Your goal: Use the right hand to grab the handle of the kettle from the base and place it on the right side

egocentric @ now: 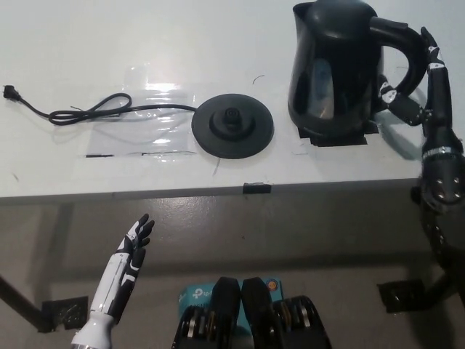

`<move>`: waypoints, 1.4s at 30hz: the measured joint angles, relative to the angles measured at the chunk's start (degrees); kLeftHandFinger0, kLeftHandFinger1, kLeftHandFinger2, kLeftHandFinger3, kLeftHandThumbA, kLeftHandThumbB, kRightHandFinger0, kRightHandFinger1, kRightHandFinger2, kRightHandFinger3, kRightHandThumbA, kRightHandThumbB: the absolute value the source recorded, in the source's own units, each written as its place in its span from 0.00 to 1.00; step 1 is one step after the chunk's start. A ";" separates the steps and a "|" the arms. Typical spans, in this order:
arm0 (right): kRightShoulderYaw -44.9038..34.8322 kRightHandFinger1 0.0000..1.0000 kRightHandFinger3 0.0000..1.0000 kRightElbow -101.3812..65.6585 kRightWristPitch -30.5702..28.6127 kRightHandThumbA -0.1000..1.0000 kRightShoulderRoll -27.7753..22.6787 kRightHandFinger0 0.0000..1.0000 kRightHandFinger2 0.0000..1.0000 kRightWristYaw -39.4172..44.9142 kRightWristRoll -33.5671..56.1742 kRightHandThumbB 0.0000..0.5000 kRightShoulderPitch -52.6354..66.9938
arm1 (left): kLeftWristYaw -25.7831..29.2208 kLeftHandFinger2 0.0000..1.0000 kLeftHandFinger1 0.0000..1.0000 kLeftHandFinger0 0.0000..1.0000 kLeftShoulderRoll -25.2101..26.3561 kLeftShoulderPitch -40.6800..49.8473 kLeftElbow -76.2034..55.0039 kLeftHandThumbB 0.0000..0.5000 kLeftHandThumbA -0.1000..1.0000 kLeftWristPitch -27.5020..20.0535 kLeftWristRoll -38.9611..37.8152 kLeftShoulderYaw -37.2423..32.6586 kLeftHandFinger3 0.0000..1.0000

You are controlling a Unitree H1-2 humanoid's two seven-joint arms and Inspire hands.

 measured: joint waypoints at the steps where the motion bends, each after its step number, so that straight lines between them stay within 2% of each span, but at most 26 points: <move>1: -0.12 1.00 1.00 -1.92 0.15 1.00 -0.16 1.00 1.00 0.98 0.40 1.00 0.98 | 0.00 1.00 1.00 1.00 0.00 0.01 0.00 1.00 1.00 0.00 0.00 0.01 1.00; 3: -0.65 1.00 1.00 -5.58 0.43 1.00 -0.30 1.00 1.00 2.40 1.21 0.90 2.94 | 0.00 1.00 1.00 1.00 0.00 0.03 0.00 1.00 1.00 0.00 0.00 0.03 1.00; 4: -1.21 1.00 1.00 -8.63 0.40 1.00 -0.28 1.00 1.00 3.44 2.11 0.96 4.29 | 0.00 1.00 1.00 1.00 0.00 0.05 0.00 1.00 1.00 0.00 -0.01 0.05 1.00; 8: -2.76 1.00 1.00 -14.48 0.22 1.00 -0.11 1.00 1.00 4.83 3.30 0.98 7.50 | 0.00 1.00 1.00 1.00 0.00 0.11 0.00 1.00 1.00 -0.03 -0.11 0.15 1.00; 9: -3.35 1.00 1.00 -15.76 0.22 1.00 0.10 1.00 1.00 4.85 3.36 0.96 8.15 | -0.01 1.00 1.00 1.00 0.00 0.14 0.00 1.00 1.00 -0.03 -0.14 0.18 1.00; 11: -4.73 1.00 1.00 -19.26 0.23 1.00 0.67 1.00 1.00 4.53 2.98 1.00 9.64 | -0.01 1.00 1.00 1.00 0.00 0.26 -0.01 1.00 1.00 -0.03 -0.21 0.21 1.00; 16: -8.09 1.00 1.00 -27.77 0.58 1.00 2.73 1.00 1.00 1.75 0.26 0.98 12.89 | 0.00 1.00 1.00 1.00 0.04 0.59 -0.01 1.00 1.00 -0.10 -0.25 0.29 1.00; 19: -10.14 1.00 1.00 -32.79 0.85 1.00 4.41 1.00 1.00 -1.13 -3.32 1.00 14.98 | -0.01 1.00 1.00 1.00 0.10 0.60 0.00 1.00 1.00 -0.11 -0.34 0.32 1.00; 20: -10.42 1.00 1.00 -33.55 0.95 1.00 4.69 1.00 1.00 -1.64 -3.93 0.92 15.40 | -0.01 1.00 1.00 1.00 0.10 0.60 0.01 1.00 1.00 -0.11 -0.34 0.32 1.00; 21: -11.07 1.00 1.00 -36.55 1.12 1.00 5.70 1.00 1.00 -2.75 -5.65 0.90 16.58 | -0.01 1.00 1.00 1.00 0.11 0.60 0.00 1.00 1.00 -0.10 -0.35 0.33 1.00; 24: -10.81 1.00 1.00 -41.67 1.02 1.00 7.64 1.00 1.00 -3.72 -8.54 0.95 19.39 | -0.01 1.00 1.00 1.00 0.10 0.58 0.01 1.00 1.00 -0.10 -0.39 0.32 1.00; 28: -5.14 1.00 1.00 -46.84 0.35 1.00 10.32 1.00 1.00 -4.62 -13.40 0.89 26.91 | 0.00 1.00 1.00 1.00 0.13 0.73 0.01 1.00 1.00 -0.12 -0.38 0.32 1.00; 32: 3.00 1.00 1.00 -45.39 -0.29 1.00 10.47 1.00 1.00 -5.16 -15.74 0.71 34.20 | -0.01 1.00 1.00 1.00 0.17 1.87 -0.04 1.00 1.00 -0.37 -0.18 0.13 1.00; 33: 4.17 1.00 1.00 -44.43 -0.40 1.00 10.36 1.00 1.00 -5.36 -16.15 0.72 35.16 | -0.01 1.00 1.00 1.00 0.17 2.22 -0.03 1.00 1.00 -0.42 -0.18 0.07 1.00; 36: 6.41 1.00 1.00 -41.46 -0.60 1.00 9.95 1.00 1.00 -5.56 -16.89 0.60 36.92 | -0.01 1.00 1.00 1.00 0.17 2.65 -0.03 1.00 1.00 -0.57 -0.22 0.00 1.00; 39: 8.97 1.00 1.00 -37.44 -0.65 1.00 8.83 1.00 1.00 -5.32 -17.27 0.64 37.46 | -0.02 1.00 1.00 1.00 0.17 2.46 -0.02 1.00 1.00 -0.70 -0.54 0.05 1.00; 42: 9.70 1.00 1.00 -36.03 -0.68 1.00 8.23 1.00 1.00 -4.27 -16.65 0.63 37.59 | -0.02 1.00 1.00 1.00 0.17 2.35 -0.02 1.00 1.00 -0.74 -0.73 0.03 1.00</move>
